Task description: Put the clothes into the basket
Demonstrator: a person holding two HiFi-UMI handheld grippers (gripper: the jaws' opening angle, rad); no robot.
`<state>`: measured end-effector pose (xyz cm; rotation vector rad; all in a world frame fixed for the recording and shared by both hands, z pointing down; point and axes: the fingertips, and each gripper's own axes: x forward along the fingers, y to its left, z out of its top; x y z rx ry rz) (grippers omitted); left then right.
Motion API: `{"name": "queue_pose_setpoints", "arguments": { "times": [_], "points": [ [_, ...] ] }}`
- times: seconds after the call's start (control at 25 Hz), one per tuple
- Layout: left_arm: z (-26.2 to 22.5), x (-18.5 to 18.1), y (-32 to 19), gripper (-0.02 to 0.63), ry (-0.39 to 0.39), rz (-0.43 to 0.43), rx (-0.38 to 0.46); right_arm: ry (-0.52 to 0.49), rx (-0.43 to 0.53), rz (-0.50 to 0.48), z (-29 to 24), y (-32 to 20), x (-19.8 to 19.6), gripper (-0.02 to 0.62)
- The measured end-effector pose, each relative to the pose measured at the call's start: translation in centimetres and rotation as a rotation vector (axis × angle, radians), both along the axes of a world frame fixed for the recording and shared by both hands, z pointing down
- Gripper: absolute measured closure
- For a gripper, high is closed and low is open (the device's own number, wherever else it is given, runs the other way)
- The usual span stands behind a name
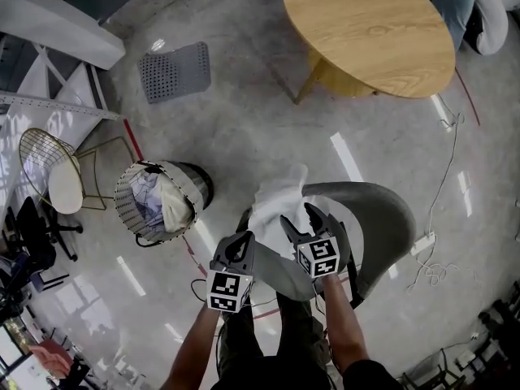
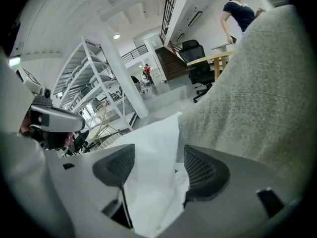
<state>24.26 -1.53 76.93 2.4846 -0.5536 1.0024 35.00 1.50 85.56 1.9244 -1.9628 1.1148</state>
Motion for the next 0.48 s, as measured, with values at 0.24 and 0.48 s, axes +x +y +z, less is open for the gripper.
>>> {"name": "queue_pose_setpoints", "arguments": {
  "times": [0.24, 0.48],
  "points": [
    [0.29, -0.57, -0.2, 0.6, -0.009, -0.007, -0.008, 0.018, -0.028, -0.032, 0.79, -0.71, -0.42, 0.312],
    [-0.27, -0.99, -0.84, 0.6, -0.013, -0.022, 0.001, 0.062, -0.04, -0.028, 0.33, -0.88, -0.31, 0.527]
  ]
}}
